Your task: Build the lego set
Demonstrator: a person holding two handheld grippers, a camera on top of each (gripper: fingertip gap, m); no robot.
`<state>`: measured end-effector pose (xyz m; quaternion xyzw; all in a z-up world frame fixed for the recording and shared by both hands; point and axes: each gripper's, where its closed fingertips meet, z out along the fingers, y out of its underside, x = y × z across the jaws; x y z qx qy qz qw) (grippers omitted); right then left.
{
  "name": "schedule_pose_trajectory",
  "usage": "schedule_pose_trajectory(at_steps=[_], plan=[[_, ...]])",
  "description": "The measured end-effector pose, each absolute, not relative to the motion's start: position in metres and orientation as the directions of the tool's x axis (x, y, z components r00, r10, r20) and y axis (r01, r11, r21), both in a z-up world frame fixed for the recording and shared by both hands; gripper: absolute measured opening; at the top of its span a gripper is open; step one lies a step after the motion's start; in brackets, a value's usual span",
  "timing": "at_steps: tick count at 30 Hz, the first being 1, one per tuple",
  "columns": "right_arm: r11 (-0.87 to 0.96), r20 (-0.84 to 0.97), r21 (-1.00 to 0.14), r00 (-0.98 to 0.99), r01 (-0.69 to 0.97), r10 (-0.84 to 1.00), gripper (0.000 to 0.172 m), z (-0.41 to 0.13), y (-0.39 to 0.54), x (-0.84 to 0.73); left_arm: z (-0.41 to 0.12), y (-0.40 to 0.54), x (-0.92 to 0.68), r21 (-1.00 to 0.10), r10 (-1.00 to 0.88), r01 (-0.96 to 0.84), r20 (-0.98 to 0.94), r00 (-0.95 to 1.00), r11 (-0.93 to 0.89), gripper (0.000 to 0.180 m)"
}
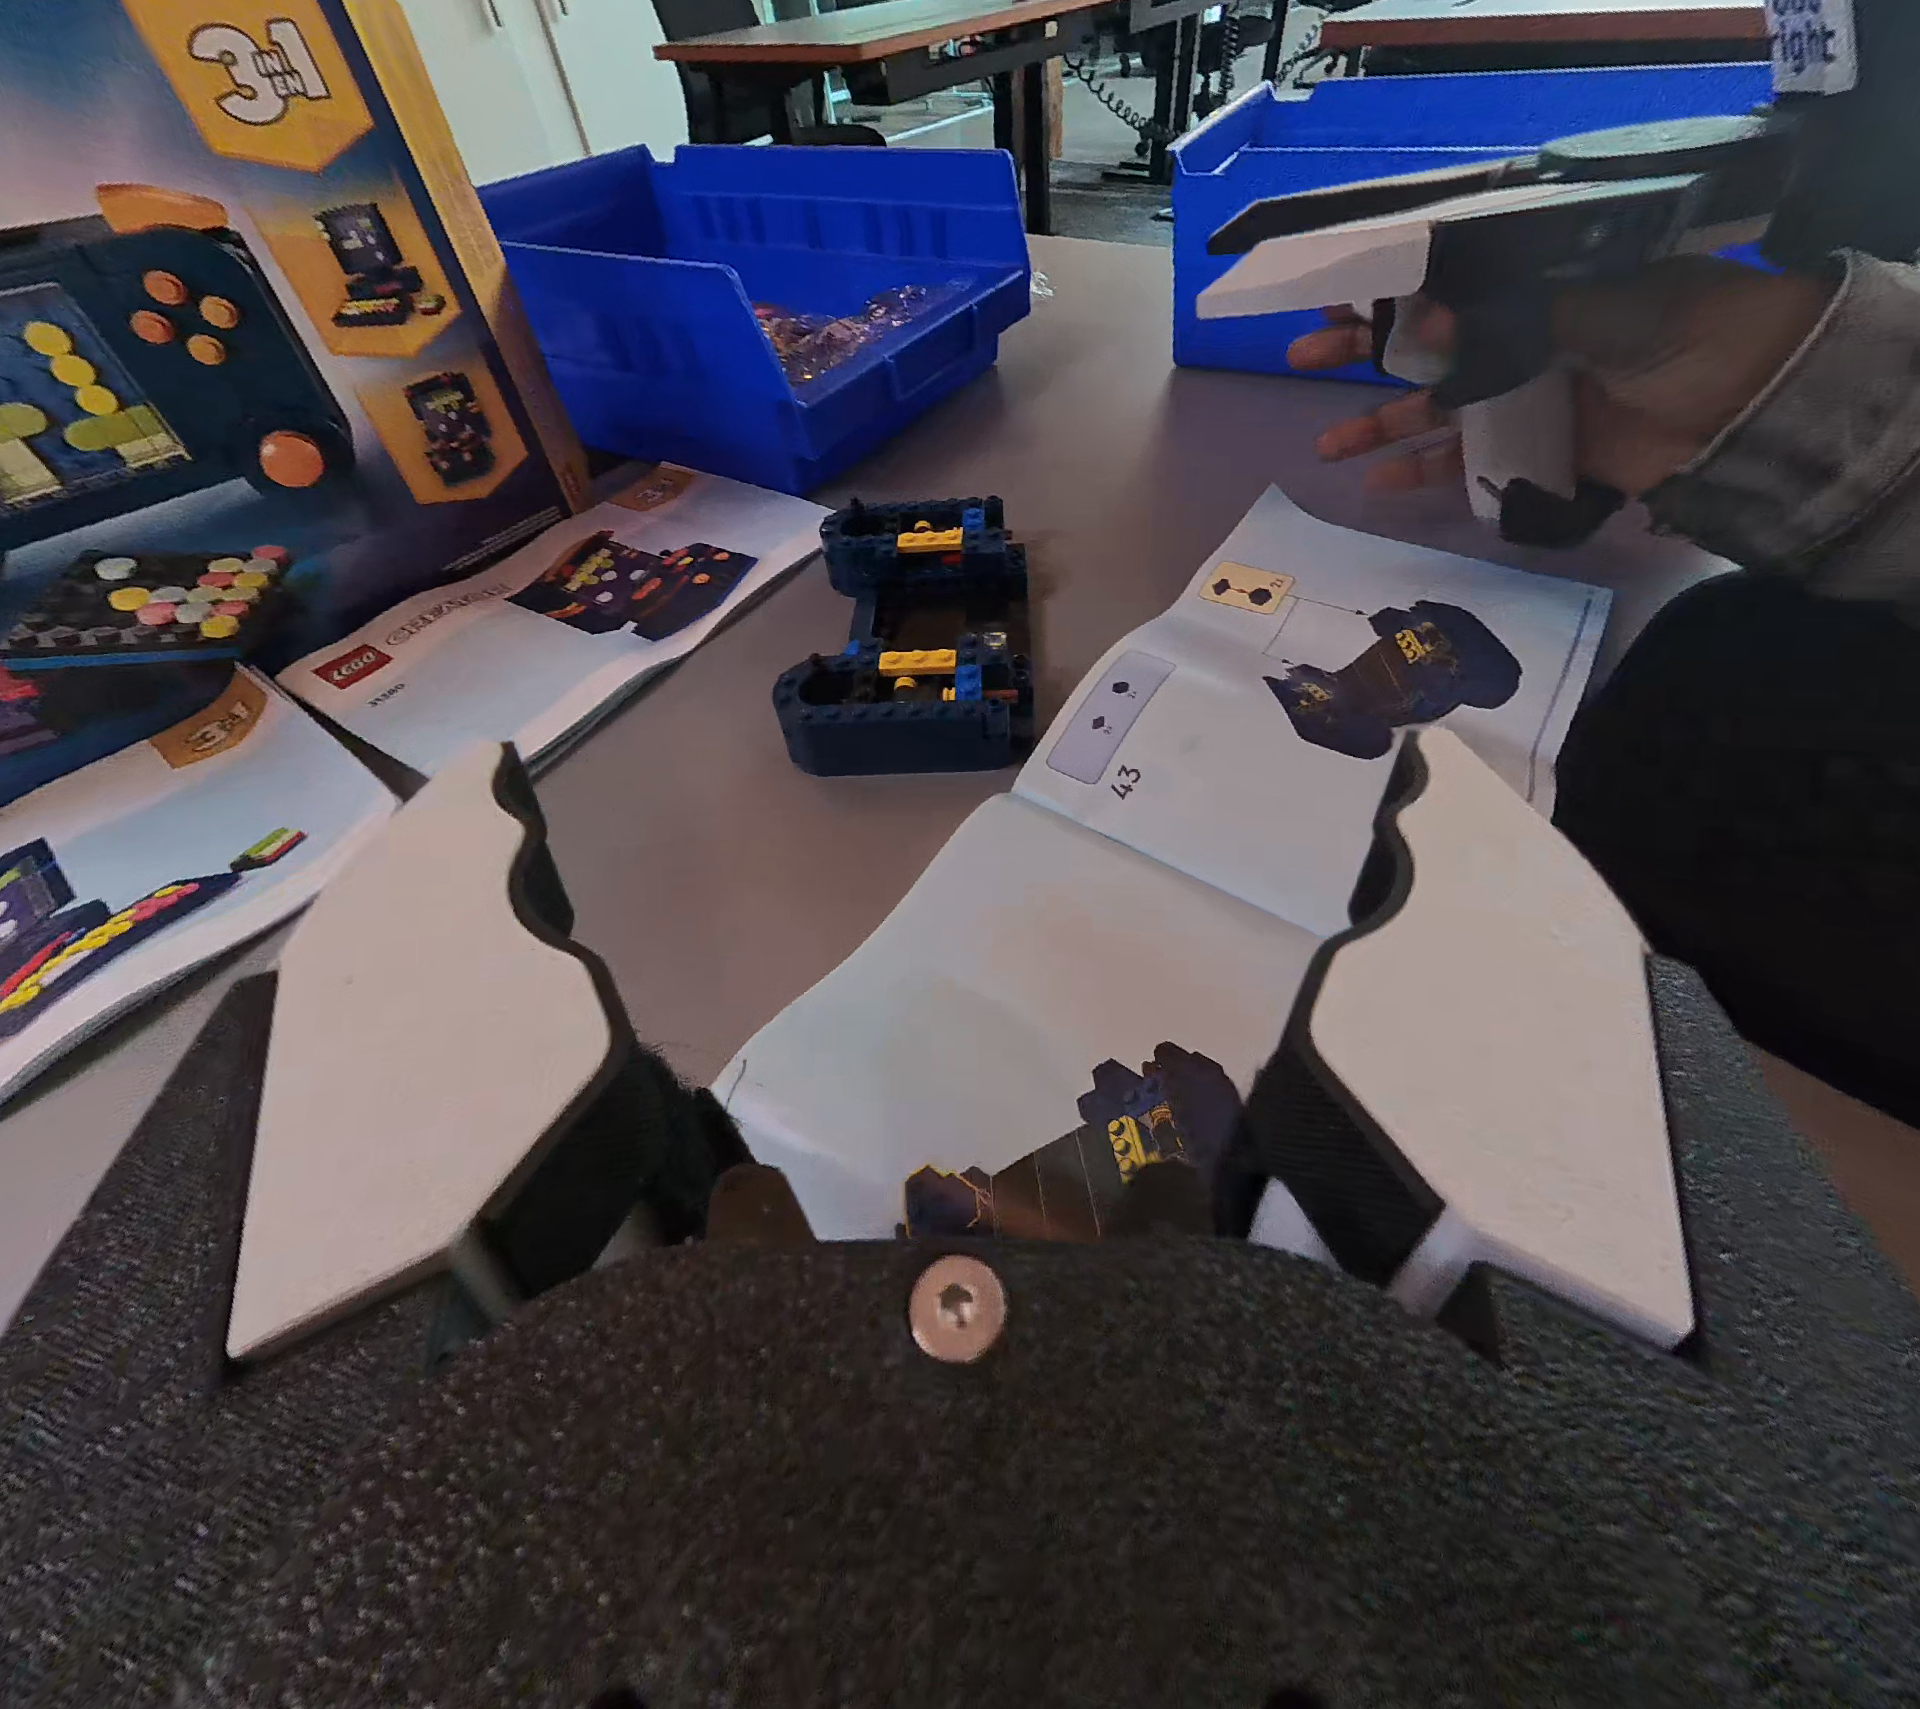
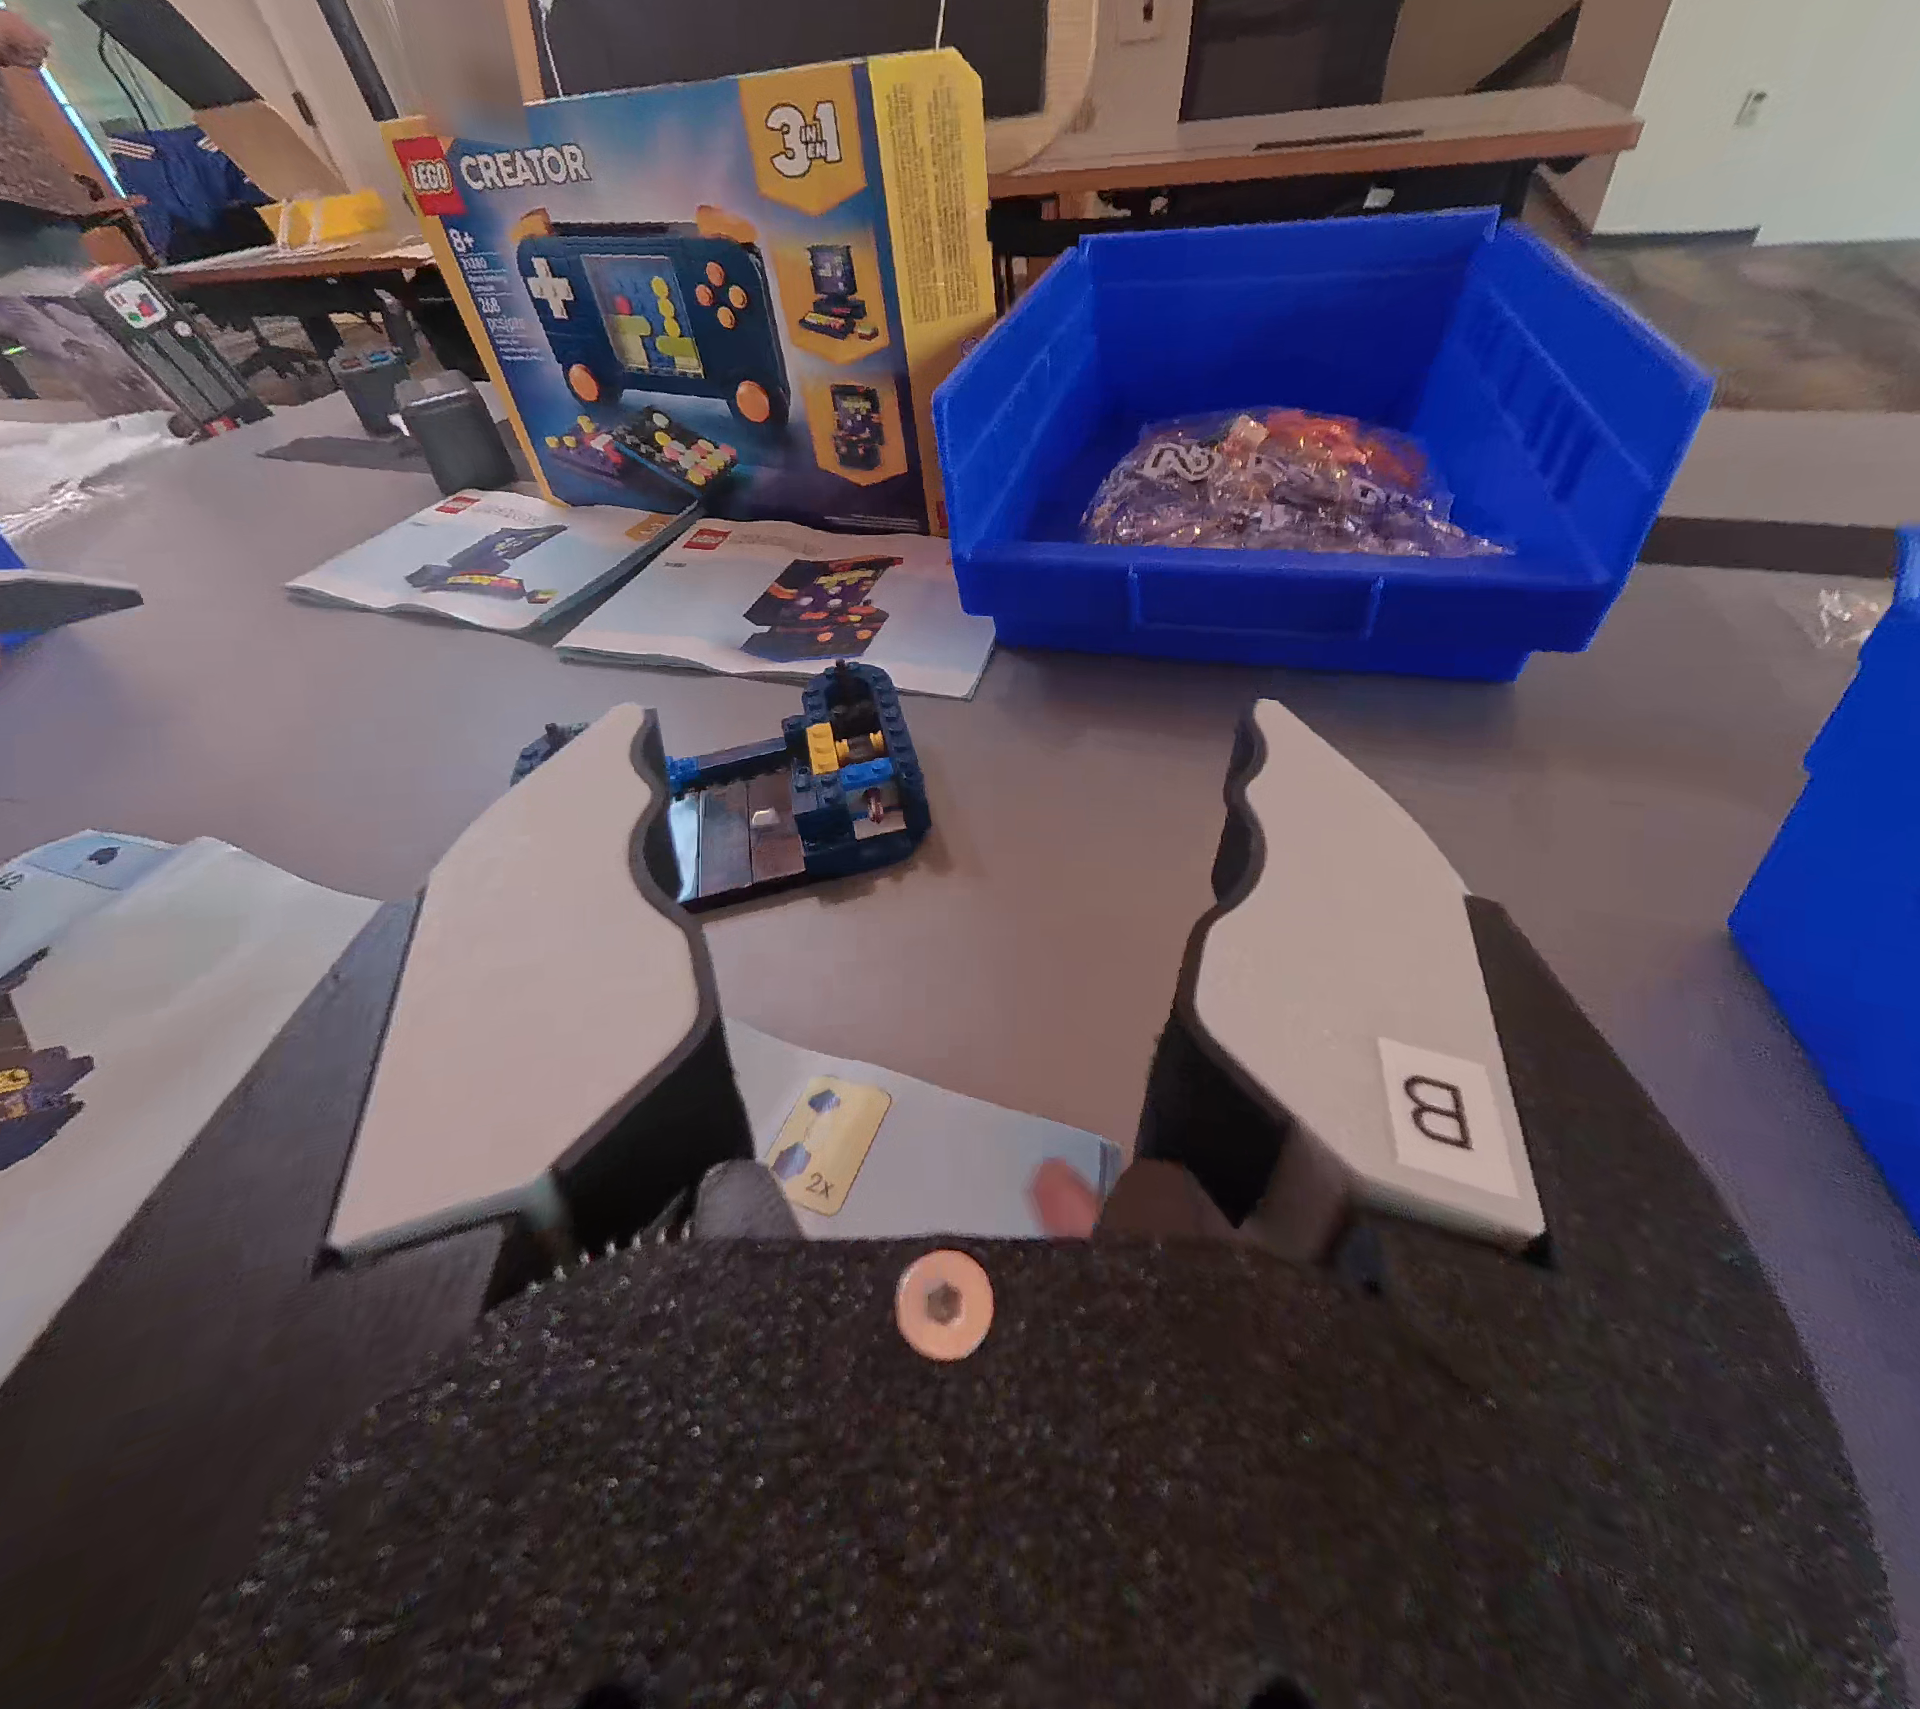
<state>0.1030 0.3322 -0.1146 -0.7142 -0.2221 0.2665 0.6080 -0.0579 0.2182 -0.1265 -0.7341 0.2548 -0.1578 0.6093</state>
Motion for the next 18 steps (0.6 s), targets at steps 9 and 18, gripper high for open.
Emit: schedule_pose_trajectory(at_steps=[9,18], plan=[[-0.496,-0.100,-0.689,0.608,0.529,0.787,0.088,-0.185,0.256,0.124,-0.154,0.215,-0.045,-0.920,-0.620,-0.342,-0.157,0.769,-0.191,0.146],[-0.432,0.034,-0.588,0.555,0.684,0.831,0.036,-0.211,0.200,0.108,-0.155,0.207,-0.037,-0.903,-0.645,-0.388,-0.185,0.741,-0.187,0.146]])
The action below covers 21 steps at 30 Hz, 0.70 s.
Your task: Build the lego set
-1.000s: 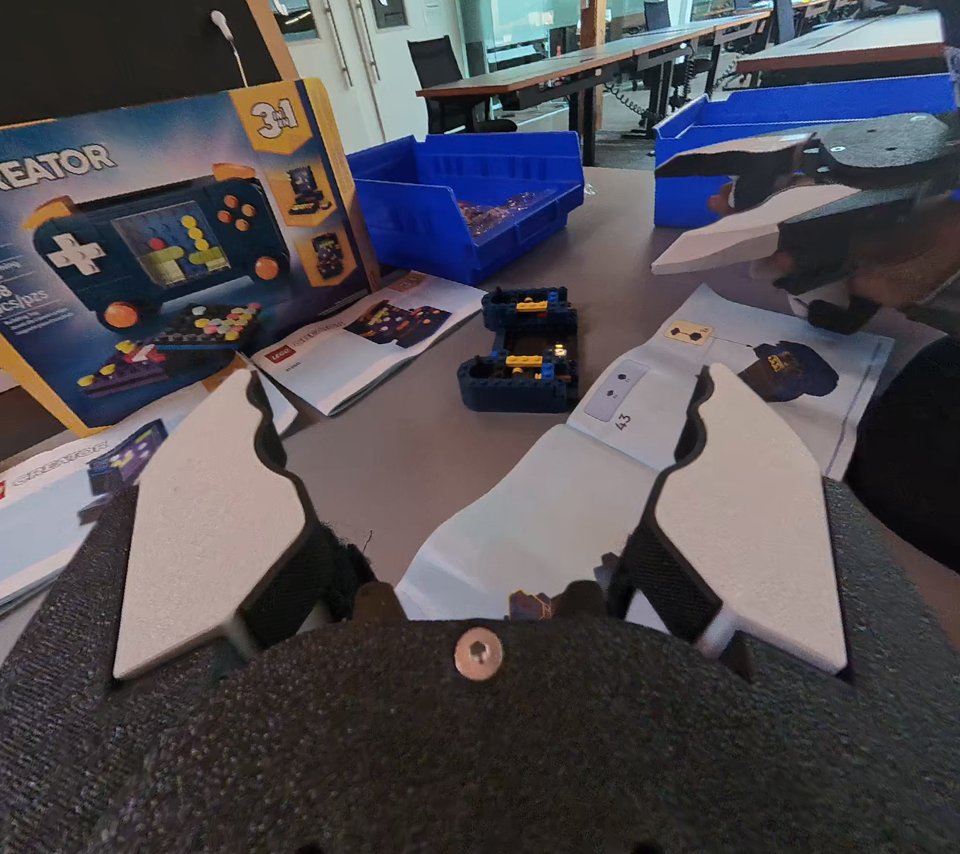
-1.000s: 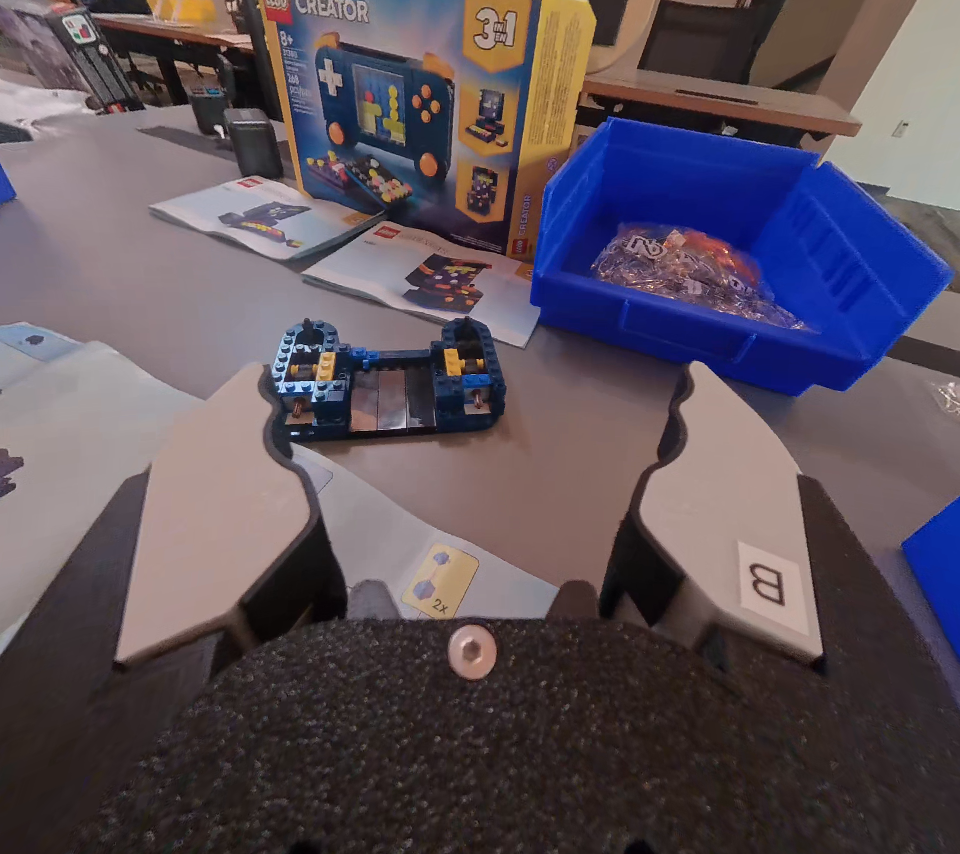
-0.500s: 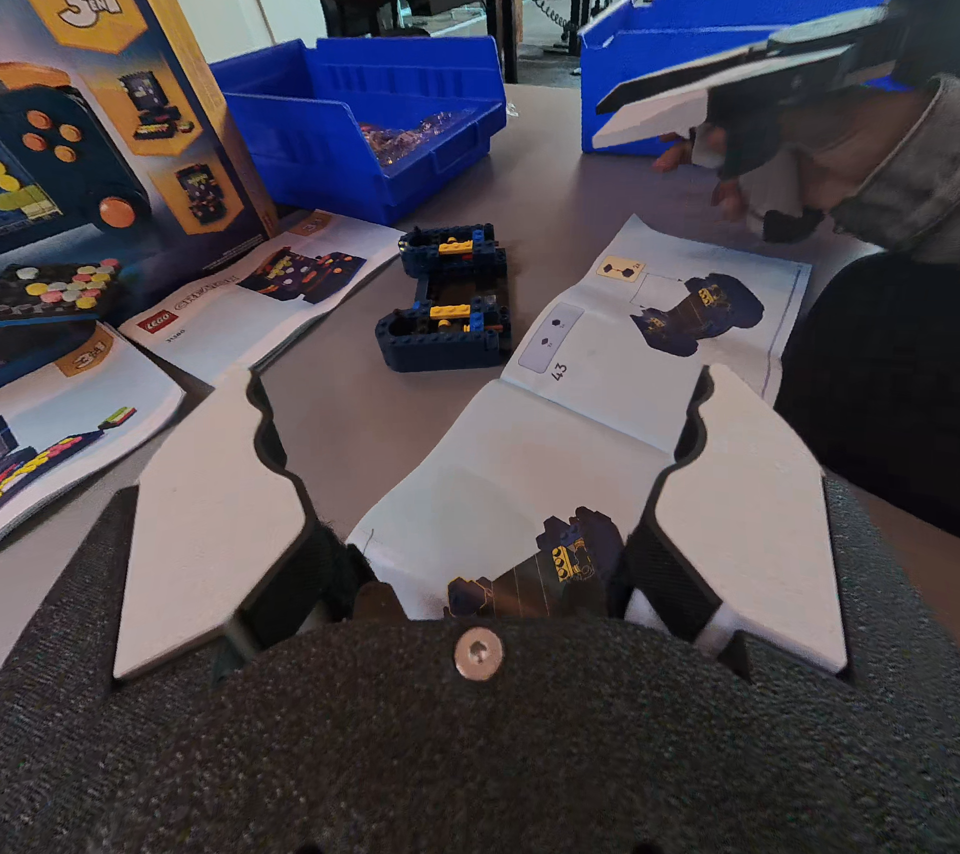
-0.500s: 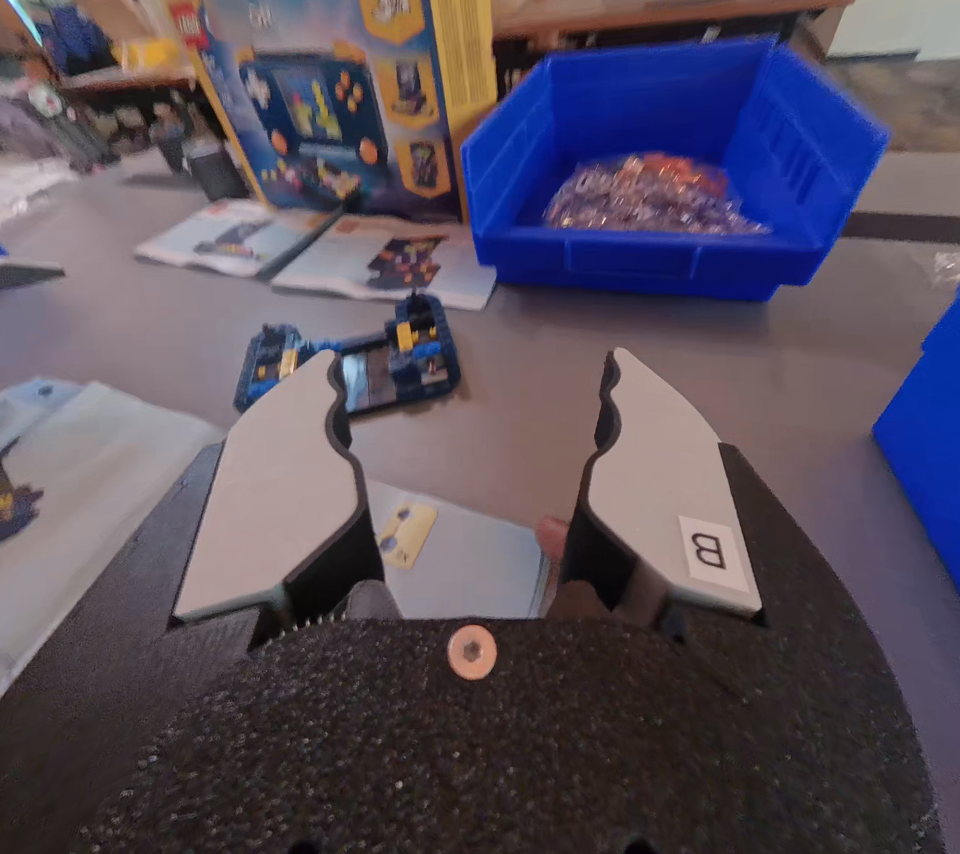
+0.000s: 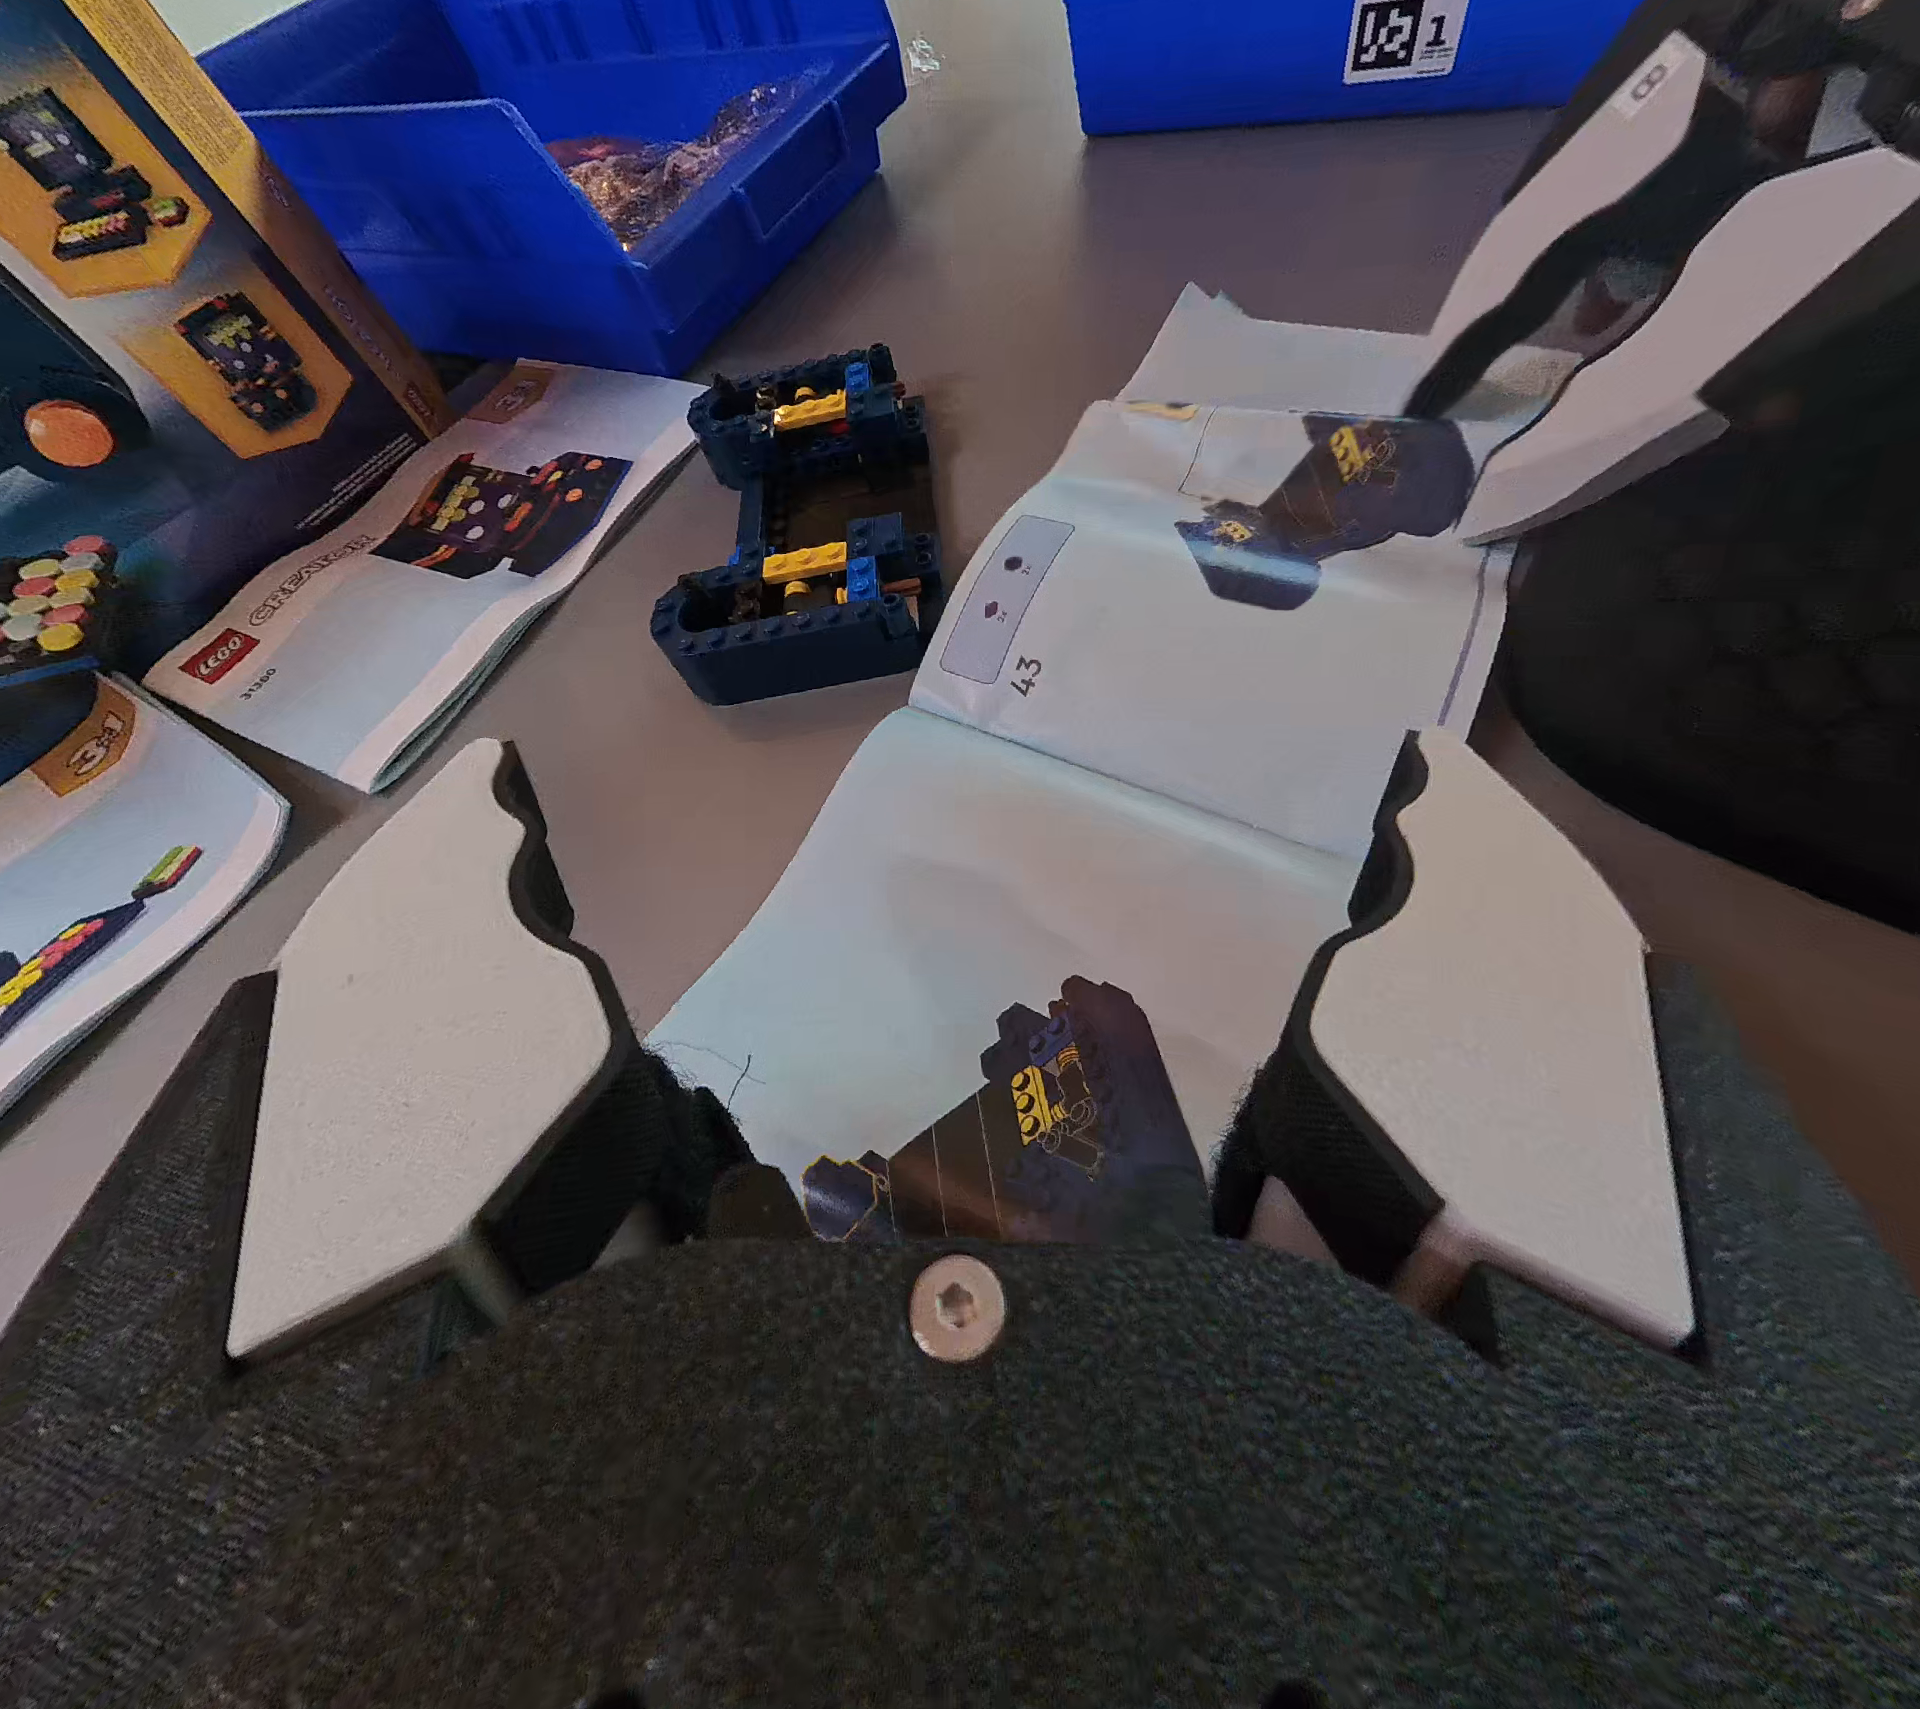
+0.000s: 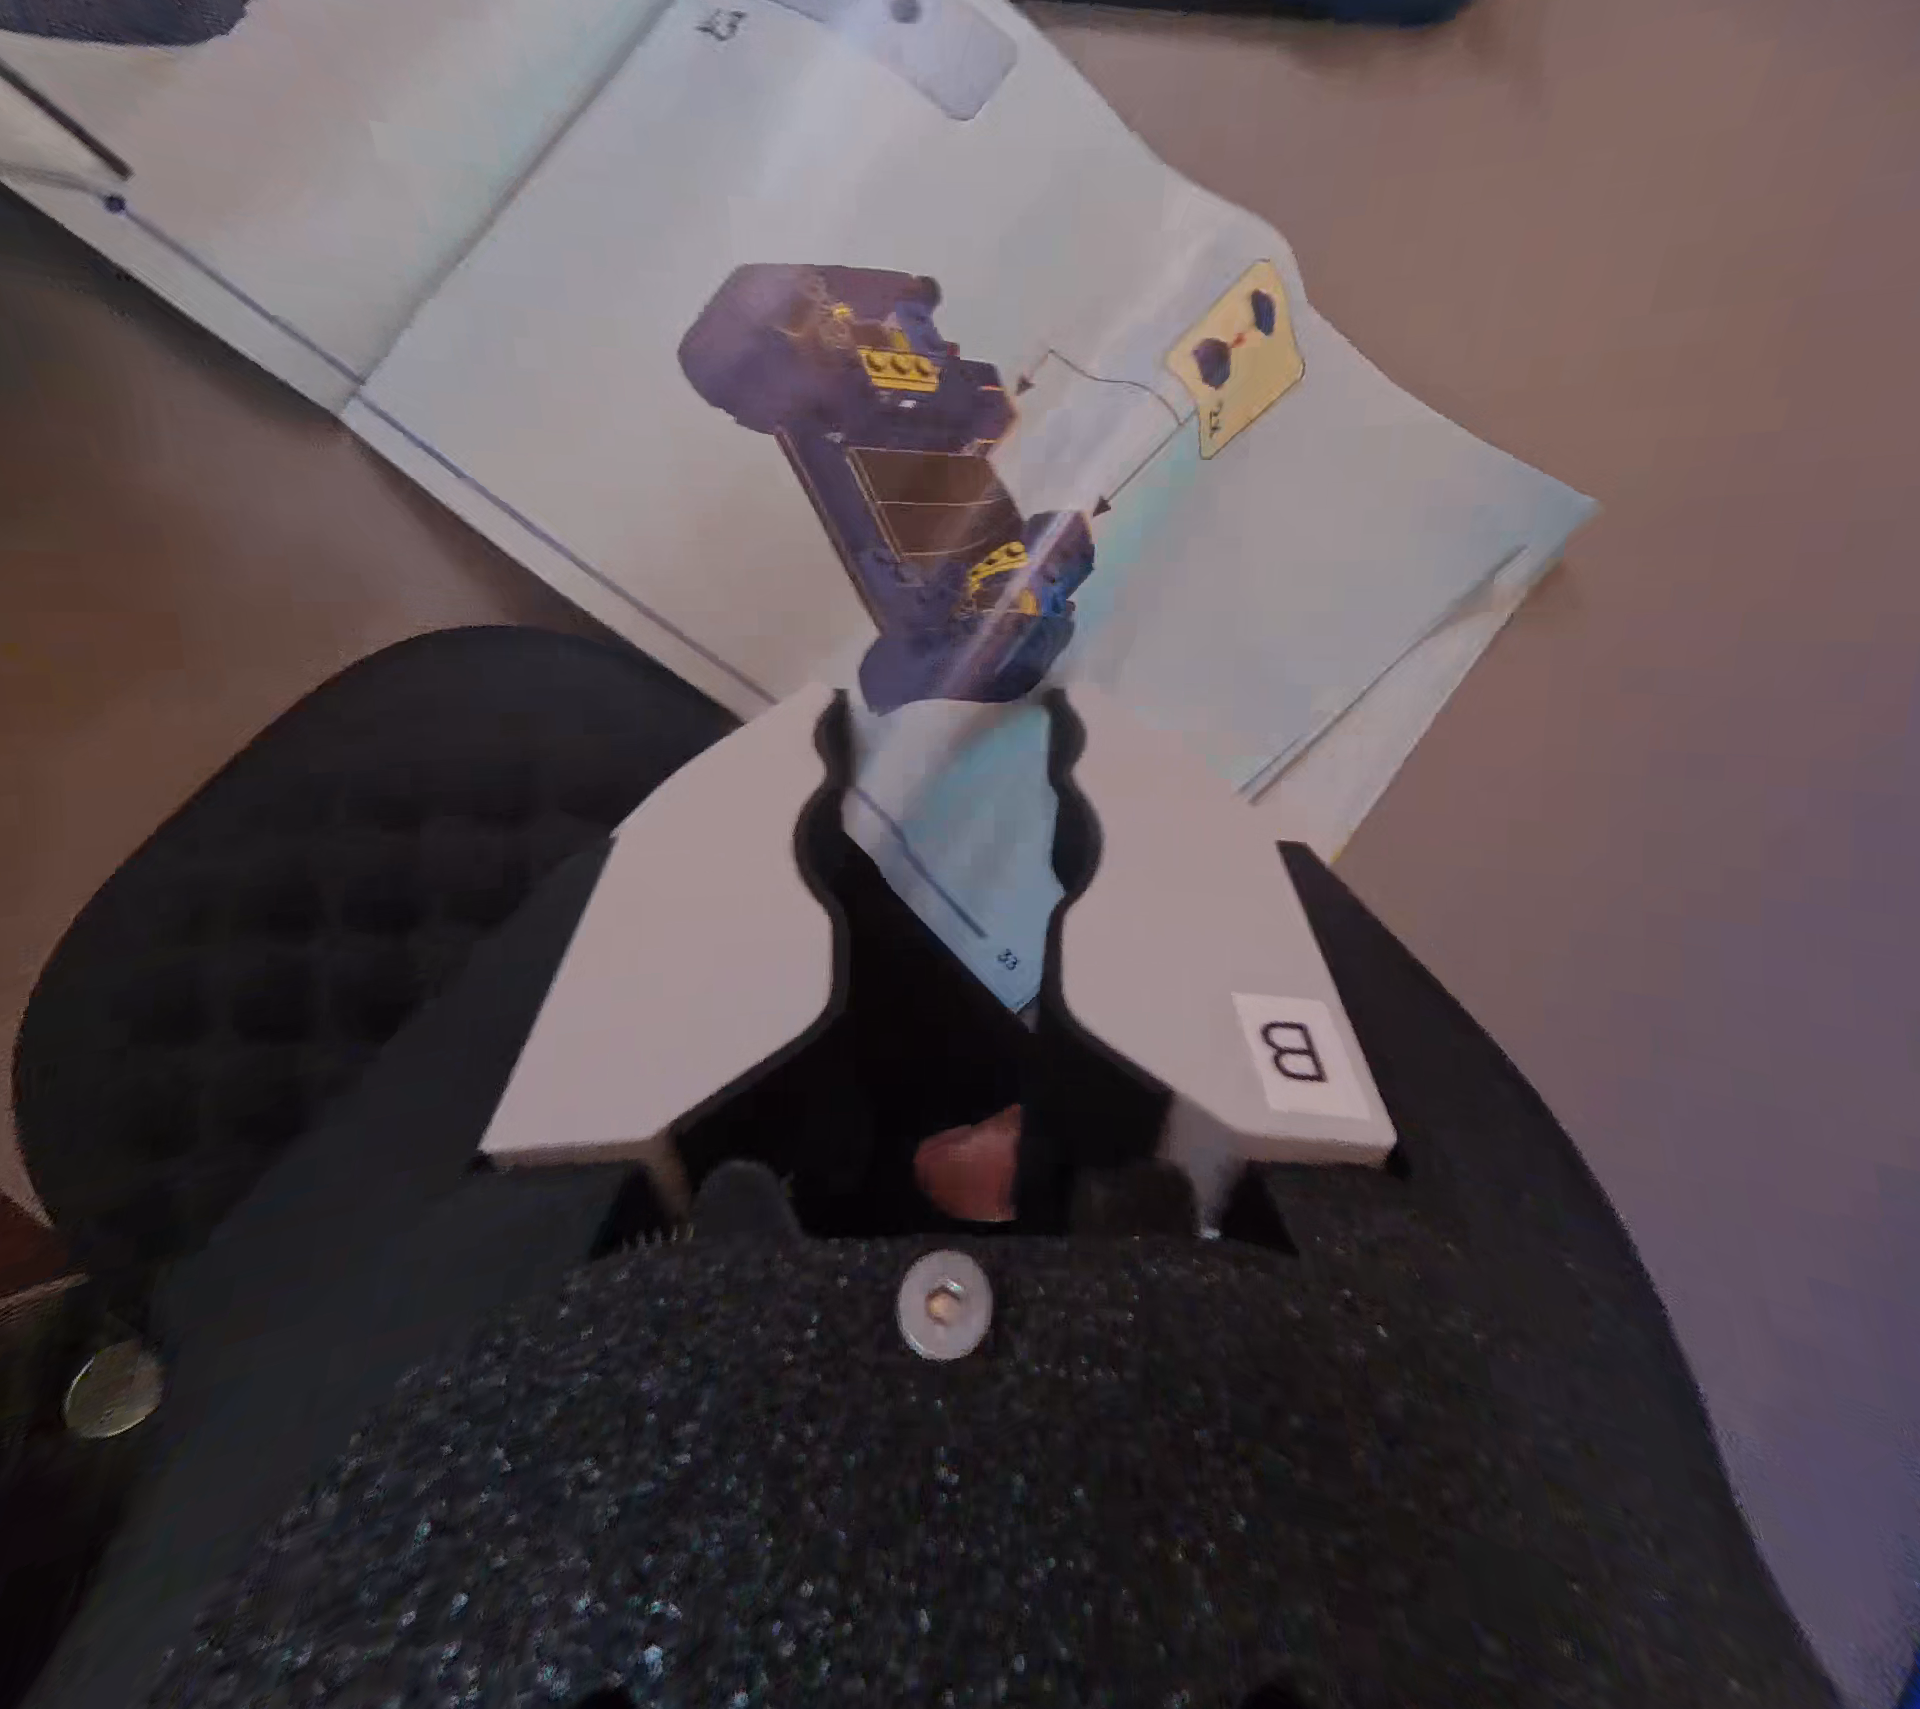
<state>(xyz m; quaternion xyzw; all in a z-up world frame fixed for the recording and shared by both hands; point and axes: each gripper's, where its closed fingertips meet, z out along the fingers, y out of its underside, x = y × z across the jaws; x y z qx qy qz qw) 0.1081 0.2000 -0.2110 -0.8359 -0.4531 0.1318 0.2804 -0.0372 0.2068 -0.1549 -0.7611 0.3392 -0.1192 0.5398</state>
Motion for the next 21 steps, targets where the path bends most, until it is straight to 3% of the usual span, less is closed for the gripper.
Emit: schedule_pose_trajectory(at_steps=[4,7,9,11,13,15,17,21], plan=[[-0.378,0.093,-0.606,0.534,0.700,0.840,0.012,-0.208,0.201,0.100,-0.146,0.205,-0.038,-0.907,-0.633,-0.396,-0.223,0.741,-0.145,0.146],[-0.246,0.167,-0.744,0.530,0.621,0.832,0.010,-0.173,0.198,0.080,-0.133,0.201,-0.032,-0.921,-0.636,-0.384,-0.258,0.727,-0.065,0.145],[-0.048,0.272,-0.832,0.481,0.553,0.833,0.005,-0.137,0.187,0.058,-0.120,0.196,-0.026,-0.937,-0.648,-0.350,-0.272,0.711,0.009,0.141],[0.147,0.462,-0.807,0.456,0.572,0.761,0.004,-0.117,0.178,0.048,-0.103,0.187,-0.018,-0.960,-0.683,-0.265,-0.255,0.684,0.092,0.123],[0.320,0.663,-0.690,0.389,0.649,0.640,0.003,-0.110,0.171,0.041,-0.088,0.176,-0.013,-0.984,-0.744,-0.131,-0.175,0.645,0.118,0.099],[0.443,0.779,-0.587,0.323,0.678,0.538,0.002,-0.108,0.160,0.031,-0.087,0.167,-0.011,-1.000,-0.826,-0.005,0.008,0.564,-0.014,0.067],[0.476,0.820,-0.539,0.304,0.695,0.485,0.003,-0.110,0.151,0.022,-0.090,0.160,-0.008,-0.967,-0.860,0.099,0.255,0.441,-0.236,0.047],[0.512,0.887,-0.430,0.244,0.744,0.391,0.003,-0.115,0.142,0.010,-0.099,0.160,-0.007,-0.812,-0.774,0.227,0.582,0.249,-0.538,0.040]])
